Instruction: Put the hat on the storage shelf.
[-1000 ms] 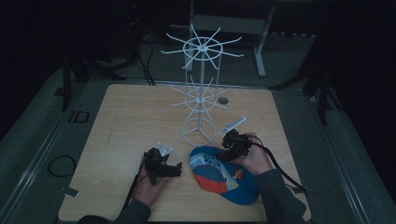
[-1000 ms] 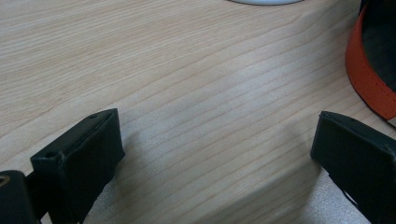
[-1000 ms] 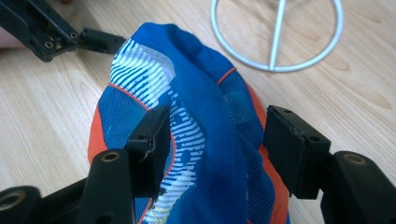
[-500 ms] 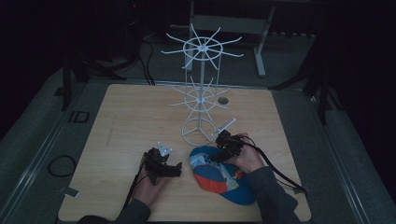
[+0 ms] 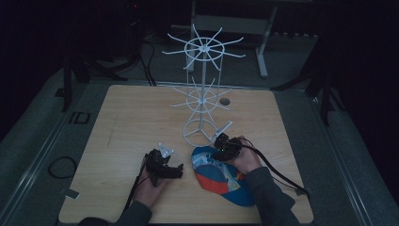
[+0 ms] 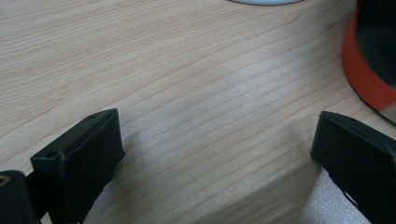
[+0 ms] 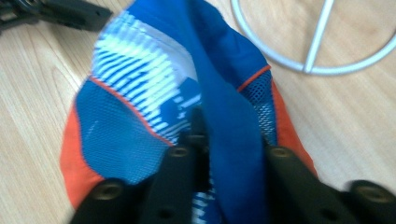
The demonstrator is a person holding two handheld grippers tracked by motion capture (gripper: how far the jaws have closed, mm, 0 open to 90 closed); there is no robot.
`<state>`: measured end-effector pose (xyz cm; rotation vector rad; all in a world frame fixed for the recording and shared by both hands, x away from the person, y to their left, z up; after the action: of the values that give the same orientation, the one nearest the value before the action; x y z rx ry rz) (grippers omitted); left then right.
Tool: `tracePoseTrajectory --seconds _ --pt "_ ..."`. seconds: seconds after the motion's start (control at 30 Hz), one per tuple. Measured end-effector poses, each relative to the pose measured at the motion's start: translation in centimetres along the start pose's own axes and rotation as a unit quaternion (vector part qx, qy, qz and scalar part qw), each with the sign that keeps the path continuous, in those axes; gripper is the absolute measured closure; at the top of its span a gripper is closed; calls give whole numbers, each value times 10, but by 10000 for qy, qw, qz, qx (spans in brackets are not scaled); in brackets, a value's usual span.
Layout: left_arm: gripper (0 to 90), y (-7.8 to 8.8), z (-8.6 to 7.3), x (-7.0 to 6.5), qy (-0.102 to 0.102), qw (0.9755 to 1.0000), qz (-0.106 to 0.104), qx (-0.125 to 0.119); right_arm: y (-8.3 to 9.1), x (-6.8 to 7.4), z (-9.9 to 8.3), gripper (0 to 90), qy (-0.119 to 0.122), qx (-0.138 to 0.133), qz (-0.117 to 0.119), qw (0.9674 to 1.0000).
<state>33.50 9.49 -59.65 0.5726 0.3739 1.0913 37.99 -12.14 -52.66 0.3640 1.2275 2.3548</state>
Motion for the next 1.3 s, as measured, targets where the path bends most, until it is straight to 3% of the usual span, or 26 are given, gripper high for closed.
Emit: tracePoseTrajectory --seconds 0.13,0.23,0.53,1.3 --pt "26 0 0 0 1 10000 0 0 12 3 1 851 179 -206 9 9996" --pt "26 0 0 0 0 10000 0 0 17 4 1 850 170 -268 -3 9995" --pt "26 0 0 0 11 10000 -12 20 47 10 4 842 88 -899 195 9957" --pt "26 0 0 0 9 10000 -7 8 85 18 3 835 35 -1555 242 9875"
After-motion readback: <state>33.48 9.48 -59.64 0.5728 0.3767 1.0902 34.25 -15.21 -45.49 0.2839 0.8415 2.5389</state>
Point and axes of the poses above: each handheld gripper's, and its own axes: y roughly backward along the jaws, z roughly out of its top, x roughly to its left, the point moved 4 cm from there along -y, roughly forward along the jaws, and after that the axes turned 9 degrees about -x, right-handed, at the moved point
